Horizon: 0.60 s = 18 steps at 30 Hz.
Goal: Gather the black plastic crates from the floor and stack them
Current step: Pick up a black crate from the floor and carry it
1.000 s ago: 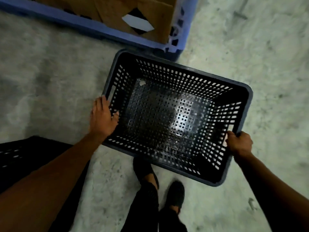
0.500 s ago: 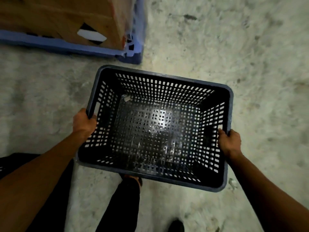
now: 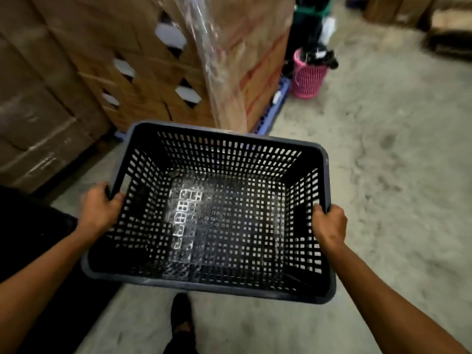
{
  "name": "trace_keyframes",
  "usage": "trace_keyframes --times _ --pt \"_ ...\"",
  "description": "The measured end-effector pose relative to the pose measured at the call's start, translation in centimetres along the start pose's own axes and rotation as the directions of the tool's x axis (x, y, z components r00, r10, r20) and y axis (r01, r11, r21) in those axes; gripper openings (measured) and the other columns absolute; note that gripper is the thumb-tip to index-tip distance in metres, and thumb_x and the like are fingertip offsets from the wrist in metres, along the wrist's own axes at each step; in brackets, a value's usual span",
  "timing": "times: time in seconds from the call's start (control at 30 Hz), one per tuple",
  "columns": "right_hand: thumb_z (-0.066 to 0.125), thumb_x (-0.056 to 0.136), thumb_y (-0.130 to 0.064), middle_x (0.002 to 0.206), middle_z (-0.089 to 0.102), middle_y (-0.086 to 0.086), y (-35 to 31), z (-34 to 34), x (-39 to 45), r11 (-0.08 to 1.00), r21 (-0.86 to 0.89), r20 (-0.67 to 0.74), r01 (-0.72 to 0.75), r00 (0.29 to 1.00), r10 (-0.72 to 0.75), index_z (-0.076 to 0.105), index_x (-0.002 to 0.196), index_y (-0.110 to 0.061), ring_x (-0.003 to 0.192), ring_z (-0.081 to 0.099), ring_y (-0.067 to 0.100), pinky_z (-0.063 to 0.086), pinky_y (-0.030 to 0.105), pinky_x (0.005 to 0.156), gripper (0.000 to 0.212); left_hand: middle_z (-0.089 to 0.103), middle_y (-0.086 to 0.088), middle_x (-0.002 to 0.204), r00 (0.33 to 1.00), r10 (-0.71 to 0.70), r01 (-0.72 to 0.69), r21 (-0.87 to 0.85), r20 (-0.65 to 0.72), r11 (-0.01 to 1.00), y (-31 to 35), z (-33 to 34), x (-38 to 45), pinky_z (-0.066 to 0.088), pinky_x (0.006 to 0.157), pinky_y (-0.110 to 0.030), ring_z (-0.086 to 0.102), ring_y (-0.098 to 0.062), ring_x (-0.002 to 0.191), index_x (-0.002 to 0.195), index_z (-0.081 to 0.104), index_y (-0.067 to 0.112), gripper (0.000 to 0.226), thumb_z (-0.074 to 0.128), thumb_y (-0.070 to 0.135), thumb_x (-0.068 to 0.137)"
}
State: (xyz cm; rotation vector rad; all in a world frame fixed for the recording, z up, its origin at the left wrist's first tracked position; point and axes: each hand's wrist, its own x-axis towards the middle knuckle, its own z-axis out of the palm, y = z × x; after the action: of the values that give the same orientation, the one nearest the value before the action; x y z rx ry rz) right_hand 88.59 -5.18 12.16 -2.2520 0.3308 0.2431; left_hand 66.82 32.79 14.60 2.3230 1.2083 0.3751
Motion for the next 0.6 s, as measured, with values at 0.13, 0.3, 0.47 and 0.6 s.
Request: trace_keyframes --times 0.13,0.3,0.47,0.6 --pt "0.051 0.088 -0.029 0.1 0.068 0.023 -8.5 -7.0 -2.6 0.984 0.043 -0.008 0.173 0.985 -0.173 0.063 0.104 -0.001 0.09 0.063 0.041 0.053 0.045 0.081 0.034 0.062 -0.026 0.088 0.979 0.033 -0.035 -0.009 -0.202 0.999 5.1 -11.0 -4.2 0.039 0.067 -0.038 0.06 -0.042 0.088 0.085 0.054 -0.001 0.021 0.057 0.02 0.087" --pt "0.054 0.085 -0.031 0.097 0.067 0.028 -18.6 -13.9 -6.7 0.911 0.186 -0.082 0.369 0.929 -0.36 0.066 0.098 0.001 0.091 0.063 0.044 0.049 0.045 0.077 0.036 0.059 -0.02 0.083 0.904 0.096 -0.135 -0.067 -0.416 0.989 10.4 -23.8 -7.0 0.04 0.063 -0.037 0.059 -0.035 0.081 0.09 0.055 -0.002 0.024 0.056 0.021 0.089" --pt "0.055 0.083 -0.032 0.089 0.066 0.027 -28.3 -19.5 -12.9 0.782 0.332 -0.18 0.528 0.849 -0.497 0.063 0.083 -0.004 0.091 0.063 0.043 0.047 0.047 0.076 0.03 0.055 -0.013 0.077 0.772 0.17 -0.289 -0.1 -0.612 0.952 13.4 -36.3 -9.6 0.037 0.055 -0.036 0.053 -0.028 0.072 0.092 0.055 -0.002 0.022 0.055 0.02 0.09" --pt "0.055 0.088 -0.03 0.086 0.061 0.022 -34.0 -21.8 -17.4 0.634 0.445 -0.263 0.633 0.769 -0.583 0.065 0.096 0.004 0.095 0.063 0.04 0.039 0.037 0.07 0.036 0.052 -0.01 0.076 0.62 0.2 -0.386 -0.074 -0.759 0.919 13.8 -44.2 -11.2 0.035 0.054 -0.027 0.049 -0.022 0.072 0.09 0.05 0.013 0.009 0.055 0.02 0.09"
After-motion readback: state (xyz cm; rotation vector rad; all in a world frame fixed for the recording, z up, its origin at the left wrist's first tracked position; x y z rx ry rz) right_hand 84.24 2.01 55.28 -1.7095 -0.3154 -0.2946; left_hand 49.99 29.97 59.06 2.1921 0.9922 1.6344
